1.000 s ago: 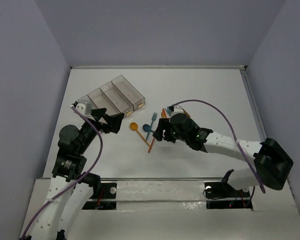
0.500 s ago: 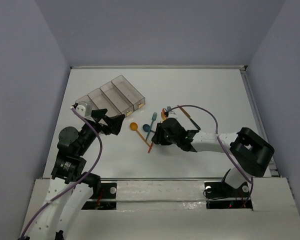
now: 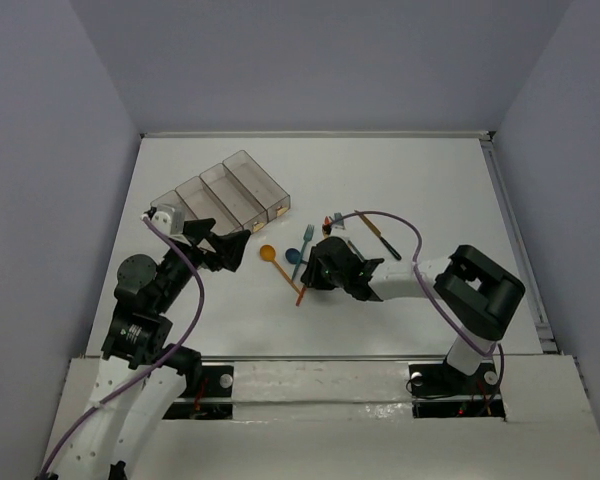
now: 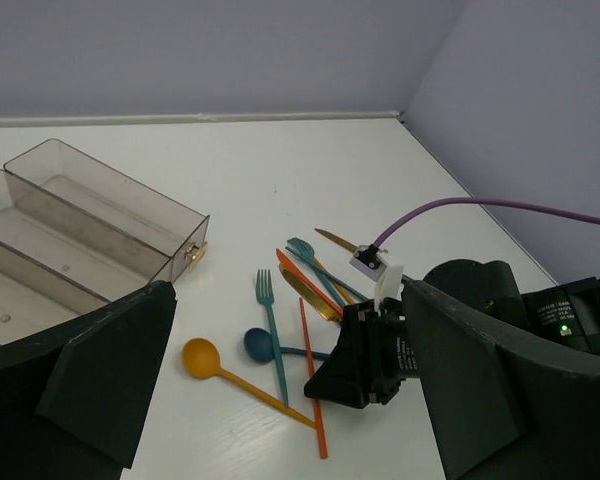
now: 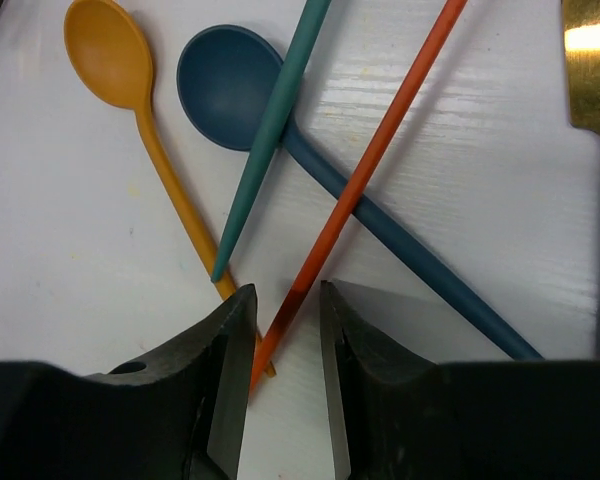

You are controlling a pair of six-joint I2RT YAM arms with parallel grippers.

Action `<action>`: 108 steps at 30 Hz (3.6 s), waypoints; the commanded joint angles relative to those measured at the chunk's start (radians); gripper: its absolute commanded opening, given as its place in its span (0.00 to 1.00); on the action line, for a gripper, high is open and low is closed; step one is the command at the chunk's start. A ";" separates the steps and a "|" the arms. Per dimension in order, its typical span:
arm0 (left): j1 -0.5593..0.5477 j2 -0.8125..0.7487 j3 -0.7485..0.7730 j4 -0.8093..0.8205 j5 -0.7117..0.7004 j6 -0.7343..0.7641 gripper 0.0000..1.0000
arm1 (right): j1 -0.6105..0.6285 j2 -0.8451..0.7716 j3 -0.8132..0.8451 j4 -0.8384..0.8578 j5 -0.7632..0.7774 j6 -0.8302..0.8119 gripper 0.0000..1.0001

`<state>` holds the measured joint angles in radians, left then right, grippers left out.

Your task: Sort the eating utensils into containers

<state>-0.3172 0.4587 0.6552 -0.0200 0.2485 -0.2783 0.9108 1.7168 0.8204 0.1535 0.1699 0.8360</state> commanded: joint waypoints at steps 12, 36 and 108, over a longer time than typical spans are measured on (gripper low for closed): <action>-0.017 -0.009 0.040 0.037 -0.003 0.008 0.99 | 0.007 -0.049 0.040 -0.057 0.137 -0.003 0.08; -0.017 -0.161 0.089 -0.078 -0.630 -0.079 0.99 | 0.007 0.240 0.801 0.017 -0.133 -0.509 0.00; -0.036 -0.166 0.044 -0.029 -0.451 -0.052 0.99 | -0.208 -0.122 0.201 -0.425 0.143 -0.465 0.24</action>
<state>-0.3473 0.2729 0.6998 -0.0952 -0.2180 -0.3416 0.7399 1.5566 0.9615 -0.2550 0.3016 0.4095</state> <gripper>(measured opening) 0.992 0.241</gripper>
